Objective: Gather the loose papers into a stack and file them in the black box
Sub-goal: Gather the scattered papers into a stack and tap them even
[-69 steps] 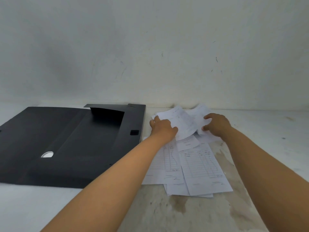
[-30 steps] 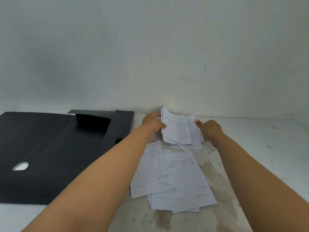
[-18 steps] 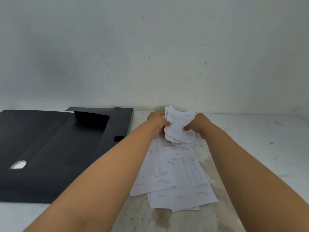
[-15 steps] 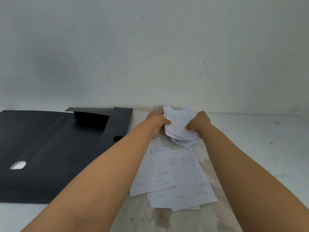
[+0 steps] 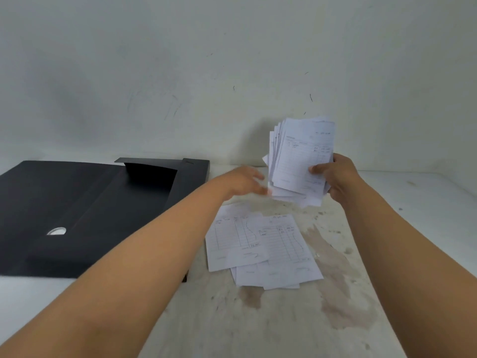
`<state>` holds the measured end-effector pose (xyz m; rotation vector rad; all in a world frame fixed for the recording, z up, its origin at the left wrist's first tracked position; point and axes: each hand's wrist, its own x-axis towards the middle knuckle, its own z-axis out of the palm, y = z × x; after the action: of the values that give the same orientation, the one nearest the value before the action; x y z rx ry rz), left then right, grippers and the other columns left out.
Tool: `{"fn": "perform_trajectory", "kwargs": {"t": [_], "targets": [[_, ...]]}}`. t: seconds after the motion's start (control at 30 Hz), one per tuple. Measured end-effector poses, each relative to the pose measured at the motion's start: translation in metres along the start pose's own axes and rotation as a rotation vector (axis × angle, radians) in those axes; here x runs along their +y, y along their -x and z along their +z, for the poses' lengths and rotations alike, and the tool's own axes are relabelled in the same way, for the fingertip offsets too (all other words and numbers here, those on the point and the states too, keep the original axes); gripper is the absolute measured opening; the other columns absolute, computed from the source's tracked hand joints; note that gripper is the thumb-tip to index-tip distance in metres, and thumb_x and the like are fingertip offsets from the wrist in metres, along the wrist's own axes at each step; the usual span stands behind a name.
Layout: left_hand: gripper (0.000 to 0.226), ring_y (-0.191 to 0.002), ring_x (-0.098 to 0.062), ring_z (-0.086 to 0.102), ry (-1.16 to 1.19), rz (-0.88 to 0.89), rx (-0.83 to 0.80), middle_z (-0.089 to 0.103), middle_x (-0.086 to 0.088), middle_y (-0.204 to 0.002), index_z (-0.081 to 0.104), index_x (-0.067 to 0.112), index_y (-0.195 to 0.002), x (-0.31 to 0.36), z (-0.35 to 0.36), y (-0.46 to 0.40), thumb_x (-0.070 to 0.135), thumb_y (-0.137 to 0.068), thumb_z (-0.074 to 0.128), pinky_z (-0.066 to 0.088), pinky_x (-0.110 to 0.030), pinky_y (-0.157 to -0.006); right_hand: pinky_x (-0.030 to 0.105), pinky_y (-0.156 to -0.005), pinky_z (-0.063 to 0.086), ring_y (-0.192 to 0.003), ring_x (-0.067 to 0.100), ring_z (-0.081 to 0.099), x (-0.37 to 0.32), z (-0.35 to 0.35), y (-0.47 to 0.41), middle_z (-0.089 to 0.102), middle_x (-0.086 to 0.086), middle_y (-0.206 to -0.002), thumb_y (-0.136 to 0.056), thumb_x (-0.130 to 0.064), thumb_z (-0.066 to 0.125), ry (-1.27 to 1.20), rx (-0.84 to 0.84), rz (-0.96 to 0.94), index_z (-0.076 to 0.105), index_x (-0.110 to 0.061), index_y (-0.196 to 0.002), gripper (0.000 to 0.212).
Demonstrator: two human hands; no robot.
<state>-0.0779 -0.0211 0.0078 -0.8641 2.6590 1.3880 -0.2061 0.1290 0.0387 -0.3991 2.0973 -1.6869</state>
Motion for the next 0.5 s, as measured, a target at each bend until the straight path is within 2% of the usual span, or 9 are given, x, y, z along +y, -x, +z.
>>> {"fn": "perform_trajectory", "kwargs": {"t": [0.07,0.13,0.27,0.4,0.5], "targets": [[0.077,-0.139,-0.025,0.035,-0.454,-0.080,-0.110,0.035,-0.006,-0.152,0.033,0.013,-0.146,-0.006,0.005,0.010,0.041,-0.083,0.067,0.030,-0.035,-0.114,0.041,-0.082,0.048,-0.097,0.031,0.058,-0.001,-0.010,0.009,0.060,0.020,-0.126,-0.082,0.013,0.060,0.028,0.004,0.032,0.056,0.003,-0.122,0.041],[0.082,-0.142,-0.026,0.030,-0.627,-0.100,-0.147,0.028,-0.007,-0.156,0.026,0.011,-0.149,-0.010,0.011,0.018,0.042,-0.084,0.065,0.027,-0.038,-0.117,0.042,-0.081,0.048,-0.098,0.033,0.058,-0.001,-0.019,0.020,0.060,0.022,-0.127,-0.082,0.014,0.059,0.056,0.002,0.080,0.056,0.005,-0.123,0.042],[0.081,-0.138,-0.028,0.035,-0.663,-0.073,-0.094,0.034,-0.009,-0.151,0.029,0.012,-0.148,-0.008,0.022,0.031,0.039,-0.082,0.068,0.031,-0.036,-0.112,0.046,-0.081,0.048,-0.113,0.041,0.059,0.005,-0.030,0.040,0.060,0.023,-0.126,-0.082,0.014,0.059,0.133,-0.012,0.167,0.056,0.007,-0.121,0.040],[0.078,-0.135,-0.028,0.039,-0.633,-0.082,-0.090,0.039,-0.011,-0.148,0.032,0.006,-0.144,-0.003,0.031,0.039,0.037,-0.083,0.069,0.033,-0.033,-0.108,0.046,-0.081,0.048,-0.114,0.041,0.059,0.016,-0.035,0.058,0.061,0.024,-0.126,-0.082,0.015,0.059,0.169,-0.021,0.203,0.057,0.008,-0.120,0.039],[0.066,-0.133,-0.026,0.041,-0.619,-0.086,-0.097,0.043,-0.010,-0.145,0.045,0.007,-0.138,-0.001,0.031,0.041,0.037,-0.083,0.068,0.033,-0.031,-0.108,0.045,-0.080,0.048,-0.114,0.041,0.059,0.024,-0.036,0.067,0.061,0.025,-0.125,-0.083,0.015,0.058,0.161,-0.042,0.219,0.057,0.008,-0.120,0.038]]}}
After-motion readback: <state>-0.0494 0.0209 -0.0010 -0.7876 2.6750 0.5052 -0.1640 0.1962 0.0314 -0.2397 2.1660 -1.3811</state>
